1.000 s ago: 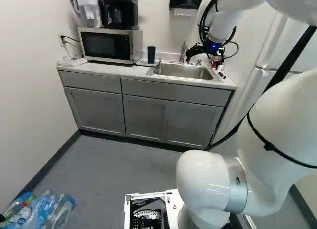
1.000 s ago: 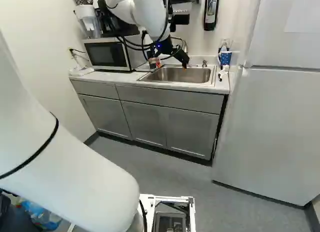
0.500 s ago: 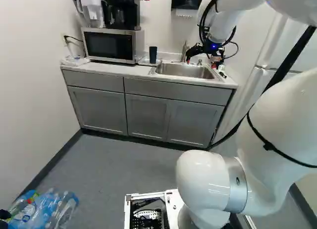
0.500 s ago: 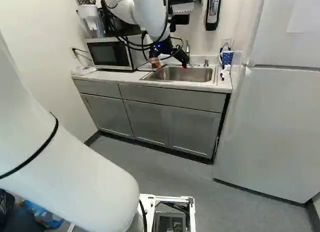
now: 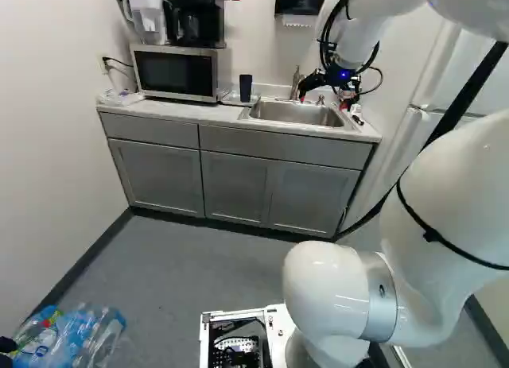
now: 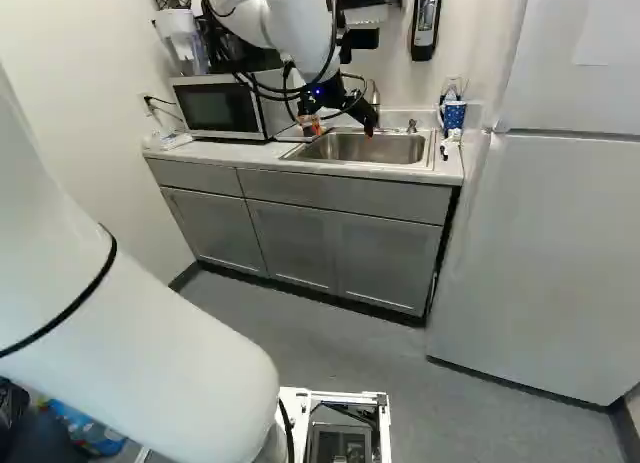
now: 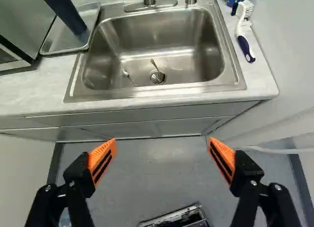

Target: Rinse the cup and place it in the tray

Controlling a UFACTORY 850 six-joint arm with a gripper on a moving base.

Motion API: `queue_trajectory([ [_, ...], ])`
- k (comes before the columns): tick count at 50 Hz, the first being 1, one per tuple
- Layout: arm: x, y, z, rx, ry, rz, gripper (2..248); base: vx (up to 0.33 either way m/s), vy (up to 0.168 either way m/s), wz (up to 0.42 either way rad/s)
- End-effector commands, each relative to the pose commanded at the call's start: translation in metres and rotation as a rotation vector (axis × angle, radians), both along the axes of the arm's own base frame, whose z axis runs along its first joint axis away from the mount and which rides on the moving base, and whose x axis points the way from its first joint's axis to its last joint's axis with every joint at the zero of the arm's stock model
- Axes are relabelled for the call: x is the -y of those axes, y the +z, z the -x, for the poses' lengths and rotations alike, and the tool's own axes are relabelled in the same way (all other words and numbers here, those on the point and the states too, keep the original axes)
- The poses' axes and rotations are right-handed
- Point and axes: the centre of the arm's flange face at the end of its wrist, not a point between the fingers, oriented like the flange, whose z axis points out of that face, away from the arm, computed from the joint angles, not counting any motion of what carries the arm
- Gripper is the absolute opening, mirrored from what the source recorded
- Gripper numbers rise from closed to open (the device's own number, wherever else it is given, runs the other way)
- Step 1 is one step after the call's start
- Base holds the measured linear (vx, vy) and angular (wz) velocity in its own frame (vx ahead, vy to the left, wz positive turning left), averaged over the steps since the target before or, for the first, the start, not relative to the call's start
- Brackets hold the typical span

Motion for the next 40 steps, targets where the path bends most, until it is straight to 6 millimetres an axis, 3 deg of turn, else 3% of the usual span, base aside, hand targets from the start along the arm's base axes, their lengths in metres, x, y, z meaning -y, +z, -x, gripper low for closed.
queue_trajectory([
  [40, -0.008, -0.023, 0.000, 0.030, 0.012, 0.018, 247, 0.000, 0.000, 0.000],
])
